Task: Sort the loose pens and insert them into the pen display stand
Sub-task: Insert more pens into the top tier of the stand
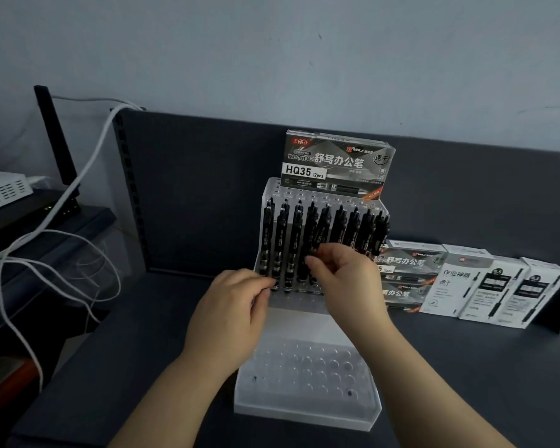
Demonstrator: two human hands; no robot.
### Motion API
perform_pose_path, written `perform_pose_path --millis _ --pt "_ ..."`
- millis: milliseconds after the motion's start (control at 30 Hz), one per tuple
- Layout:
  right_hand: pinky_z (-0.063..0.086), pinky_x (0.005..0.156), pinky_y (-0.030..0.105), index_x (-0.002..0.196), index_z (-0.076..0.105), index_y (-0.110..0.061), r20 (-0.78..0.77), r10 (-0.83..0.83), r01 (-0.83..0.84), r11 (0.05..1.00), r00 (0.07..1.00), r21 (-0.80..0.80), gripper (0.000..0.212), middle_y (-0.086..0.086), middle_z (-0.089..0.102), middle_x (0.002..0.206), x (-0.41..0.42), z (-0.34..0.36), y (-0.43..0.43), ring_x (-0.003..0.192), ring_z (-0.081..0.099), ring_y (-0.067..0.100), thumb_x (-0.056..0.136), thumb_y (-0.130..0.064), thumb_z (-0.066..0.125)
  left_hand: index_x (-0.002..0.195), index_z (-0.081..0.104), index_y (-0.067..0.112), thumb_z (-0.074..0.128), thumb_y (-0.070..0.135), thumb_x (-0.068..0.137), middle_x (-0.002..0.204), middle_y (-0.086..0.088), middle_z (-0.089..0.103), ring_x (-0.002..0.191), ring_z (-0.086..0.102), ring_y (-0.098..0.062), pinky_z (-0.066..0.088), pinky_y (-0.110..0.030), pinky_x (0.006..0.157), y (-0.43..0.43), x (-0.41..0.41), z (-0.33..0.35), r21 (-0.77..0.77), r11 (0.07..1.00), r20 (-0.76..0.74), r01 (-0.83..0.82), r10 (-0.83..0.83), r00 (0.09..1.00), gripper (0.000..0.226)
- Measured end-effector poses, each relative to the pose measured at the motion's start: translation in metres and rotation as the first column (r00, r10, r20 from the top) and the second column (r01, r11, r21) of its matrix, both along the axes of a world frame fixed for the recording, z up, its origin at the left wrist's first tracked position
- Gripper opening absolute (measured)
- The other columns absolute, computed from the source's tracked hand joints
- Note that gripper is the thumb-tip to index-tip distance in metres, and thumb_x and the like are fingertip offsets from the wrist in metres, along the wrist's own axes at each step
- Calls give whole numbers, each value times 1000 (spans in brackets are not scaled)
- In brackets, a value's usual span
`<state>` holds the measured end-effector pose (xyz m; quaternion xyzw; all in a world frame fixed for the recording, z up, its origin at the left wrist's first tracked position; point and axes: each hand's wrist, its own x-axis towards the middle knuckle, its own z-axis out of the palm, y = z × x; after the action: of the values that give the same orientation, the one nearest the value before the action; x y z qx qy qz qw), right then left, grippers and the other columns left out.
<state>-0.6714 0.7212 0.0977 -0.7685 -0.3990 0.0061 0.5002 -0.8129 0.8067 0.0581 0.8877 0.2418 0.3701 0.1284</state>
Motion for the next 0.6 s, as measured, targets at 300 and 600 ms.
perform_pose_path --millis 300,600 --pt "34 52 -3 109 67 -14 165 -67 99 976 984 -196 23 1 71 94 -10 2 5 69 52 8 92 -26 56 108 71 18 64 17 87 94 14 61 93 48 -3 32 -7 78 9 -5 -2 -14 993 -32 114 -114 993 22" --pt "30 53 -5 105 66 -14 210 -137 184 957 968 -224 20 -2 66 82 -18 -1 7 57 43 -1 93 -24 54 110 70 16 66 17 85 92 12 60 91 48 -6 31 -8 77 18 -8 -5 -14 982 -34 189 -190 981 25"
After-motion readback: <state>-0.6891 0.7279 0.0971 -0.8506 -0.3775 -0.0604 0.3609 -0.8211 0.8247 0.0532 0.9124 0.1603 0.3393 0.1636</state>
